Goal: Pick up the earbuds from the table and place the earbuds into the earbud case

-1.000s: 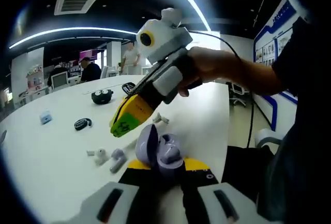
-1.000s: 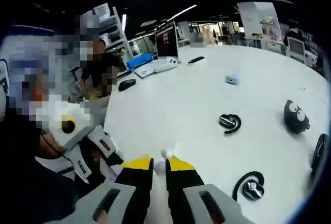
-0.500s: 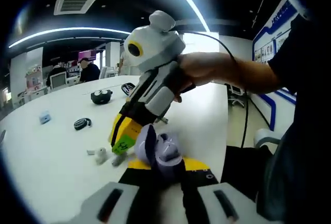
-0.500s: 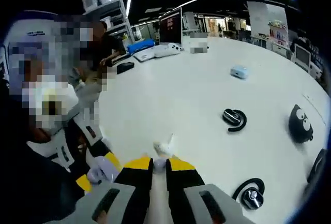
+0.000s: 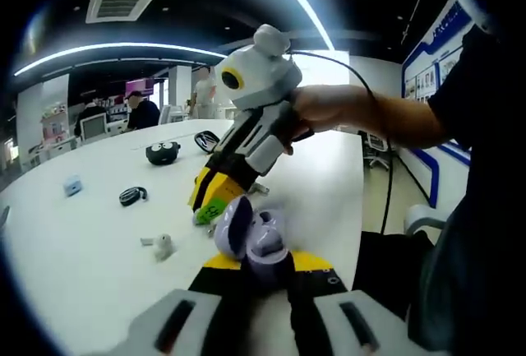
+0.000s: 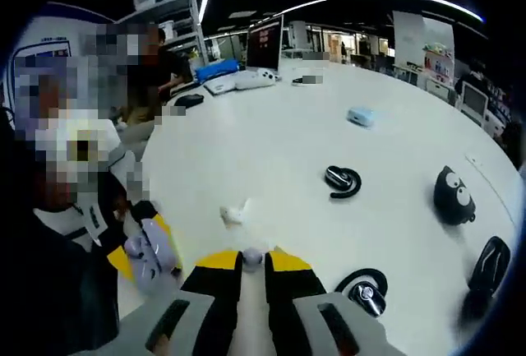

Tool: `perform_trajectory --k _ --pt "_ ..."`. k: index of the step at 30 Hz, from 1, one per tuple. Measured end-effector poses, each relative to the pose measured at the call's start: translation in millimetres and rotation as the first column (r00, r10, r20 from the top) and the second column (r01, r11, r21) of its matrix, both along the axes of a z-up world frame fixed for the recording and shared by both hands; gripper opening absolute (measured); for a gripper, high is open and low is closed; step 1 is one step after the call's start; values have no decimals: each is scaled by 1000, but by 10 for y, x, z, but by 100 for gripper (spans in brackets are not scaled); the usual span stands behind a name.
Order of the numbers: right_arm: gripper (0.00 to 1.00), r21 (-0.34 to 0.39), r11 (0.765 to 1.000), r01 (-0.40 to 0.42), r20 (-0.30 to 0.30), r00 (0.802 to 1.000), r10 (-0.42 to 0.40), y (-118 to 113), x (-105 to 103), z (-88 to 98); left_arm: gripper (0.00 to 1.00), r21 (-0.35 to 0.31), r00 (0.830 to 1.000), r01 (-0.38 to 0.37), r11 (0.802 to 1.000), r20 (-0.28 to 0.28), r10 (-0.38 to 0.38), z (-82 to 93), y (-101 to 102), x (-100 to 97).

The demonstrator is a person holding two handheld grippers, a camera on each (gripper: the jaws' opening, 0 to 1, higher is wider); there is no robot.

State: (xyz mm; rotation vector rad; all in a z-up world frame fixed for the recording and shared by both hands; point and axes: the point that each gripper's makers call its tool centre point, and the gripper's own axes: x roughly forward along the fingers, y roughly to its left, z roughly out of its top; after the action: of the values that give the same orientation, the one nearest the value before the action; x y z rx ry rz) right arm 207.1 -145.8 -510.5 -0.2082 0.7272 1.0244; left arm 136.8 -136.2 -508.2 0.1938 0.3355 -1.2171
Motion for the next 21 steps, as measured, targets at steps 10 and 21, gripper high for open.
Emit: perform_trajectory --k 10,21 --pt "14 -35 998 -50 -10 999 50 -115 -21 2 20 -2 1000 -9 1000 -7 9 1 18 12" --pt "22 -88 996 14 110 994 -5 -83 18 90 20 1 1000 -14 1000 -9 14 -2 18 21"
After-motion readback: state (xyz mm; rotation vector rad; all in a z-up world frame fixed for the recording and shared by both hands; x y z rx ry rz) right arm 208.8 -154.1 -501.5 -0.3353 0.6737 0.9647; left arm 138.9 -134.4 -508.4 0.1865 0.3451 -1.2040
